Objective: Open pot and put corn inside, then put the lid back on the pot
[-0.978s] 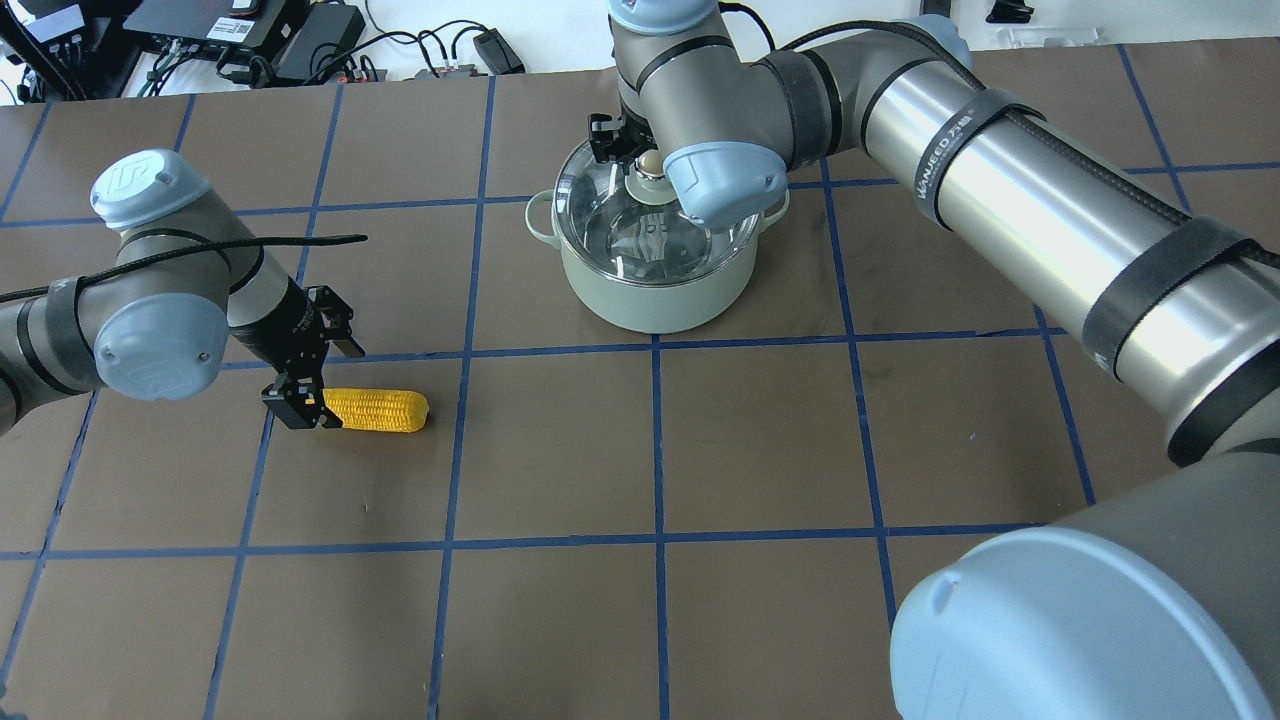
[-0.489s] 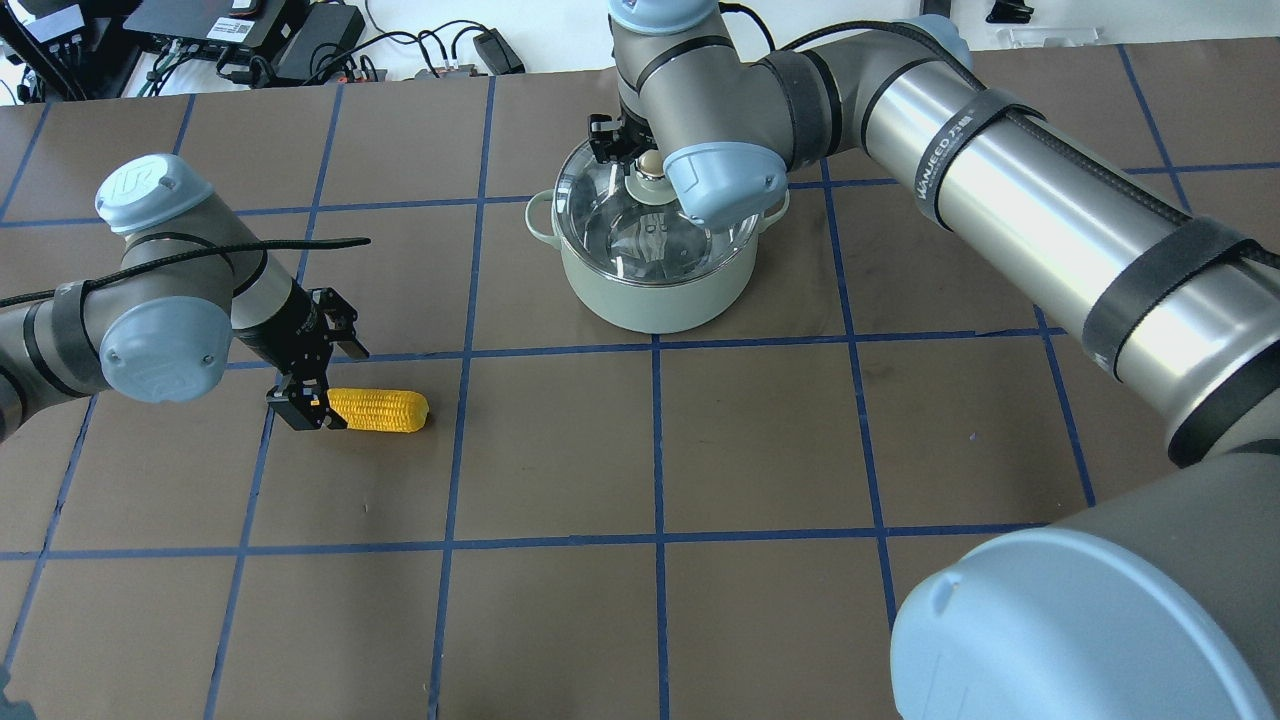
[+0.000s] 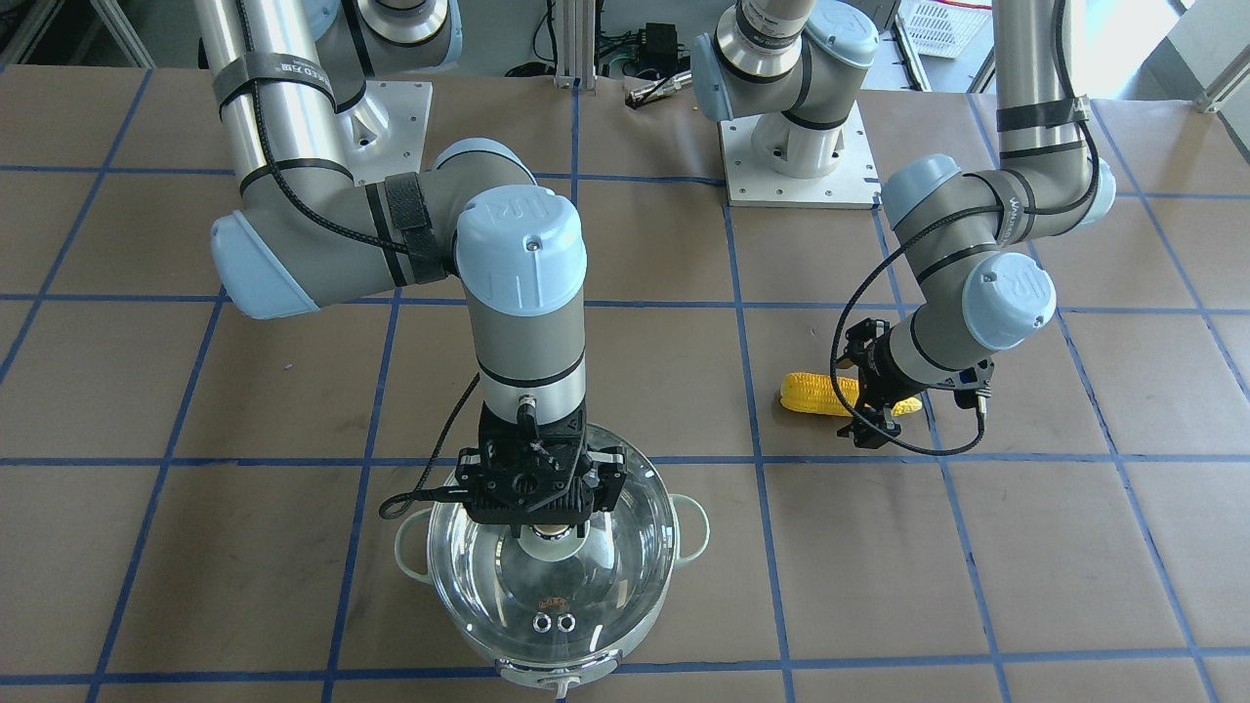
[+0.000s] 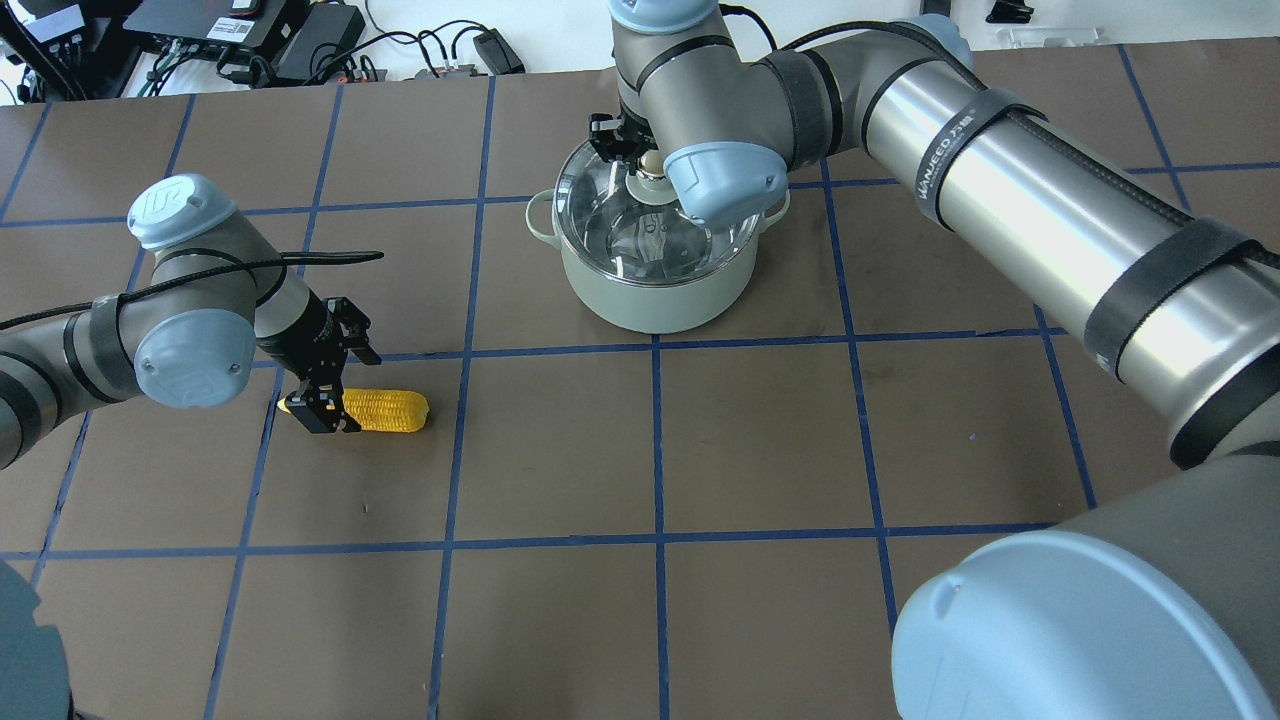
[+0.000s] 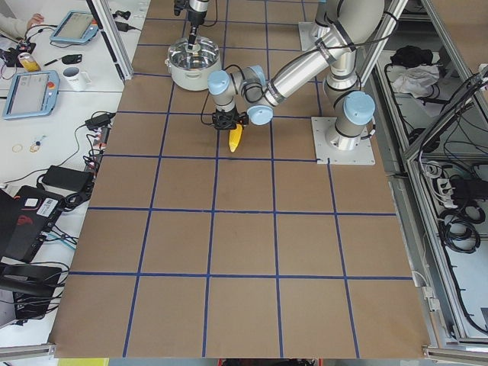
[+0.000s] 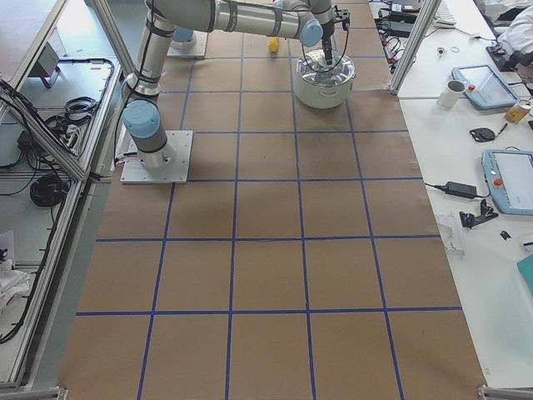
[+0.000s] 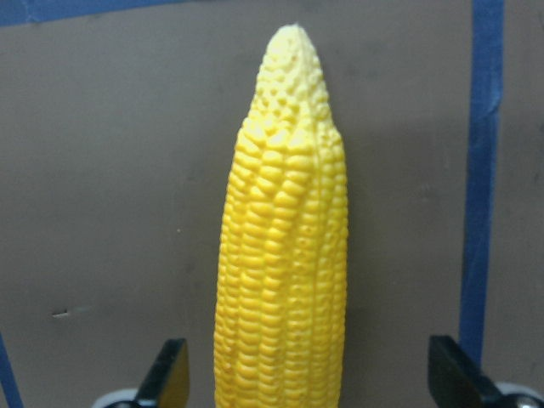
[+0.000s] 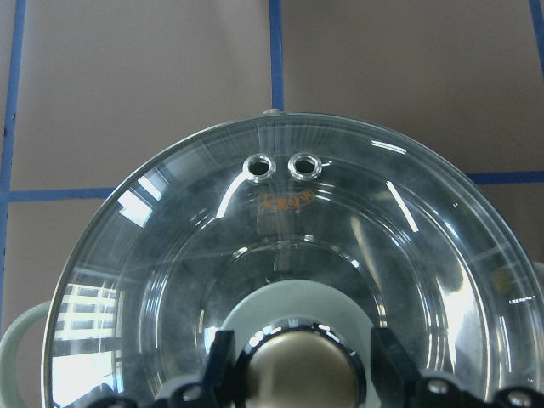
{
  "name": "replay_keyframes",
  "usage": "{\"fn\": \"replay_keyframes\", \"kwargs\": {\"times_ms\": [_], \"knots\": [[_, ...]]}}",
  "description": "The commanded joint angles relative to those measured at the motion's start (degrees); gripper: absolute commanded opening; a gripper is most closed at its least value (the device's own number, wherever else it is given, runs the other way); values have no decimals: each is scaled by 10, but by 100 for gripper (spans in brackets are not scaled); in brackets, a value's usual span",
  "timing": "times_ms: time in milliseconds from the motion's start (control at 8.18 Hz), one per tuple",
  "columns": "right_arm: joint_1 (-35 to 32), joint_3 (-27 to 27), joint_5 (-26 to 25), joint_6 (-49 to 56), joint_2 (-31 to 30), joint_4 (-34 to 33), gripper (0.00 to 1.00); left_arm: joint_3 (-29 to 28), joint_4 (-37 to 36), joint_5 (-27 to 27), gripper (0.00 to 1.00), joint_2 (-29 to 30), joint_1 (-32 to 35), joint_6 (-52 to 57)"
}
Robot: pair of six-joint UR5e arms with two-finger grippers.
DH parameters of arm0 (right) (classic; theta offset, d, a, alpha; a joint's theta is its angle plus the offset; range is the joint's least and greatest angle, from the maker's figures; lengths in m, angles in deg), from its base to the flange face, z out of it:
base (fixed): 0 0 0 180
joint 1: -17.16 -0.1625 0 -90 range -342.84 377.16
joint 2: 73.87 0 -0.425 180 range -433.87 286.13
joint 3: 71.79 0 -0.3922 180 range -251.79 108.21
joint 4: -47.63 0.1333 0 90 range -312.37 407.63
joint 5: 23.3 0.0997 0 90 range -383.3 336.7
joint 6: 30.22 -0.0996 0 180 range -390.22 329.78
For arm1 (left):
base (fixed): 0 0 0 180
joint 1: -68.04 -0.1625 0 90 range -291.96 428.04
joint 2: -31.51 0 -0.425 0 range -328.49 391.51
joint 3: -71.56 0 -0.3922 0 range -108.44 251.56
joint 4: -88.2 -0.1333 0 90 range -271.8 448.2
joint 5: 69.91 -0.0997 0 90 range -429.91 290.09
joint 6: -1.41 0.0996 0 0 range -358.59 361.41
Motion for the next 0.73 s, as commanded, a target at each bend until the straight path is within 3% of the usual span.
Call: {"fn": "replay_keyframes", "kwargs": {"times_ms": [0,367,489,611], "knots": [[0,0,0,-8,0,1,57,0,0,0,100,6,0,-1],[0,0,4,-13,0,1,48,0,0,-2,100,8,0,1],[0,0,3,-13,-1,1,46,0,0,-5,79,8,0,-1],[0,1,3,-13,-5,2,45,0,0,-3,66,8,0,-4]]}}
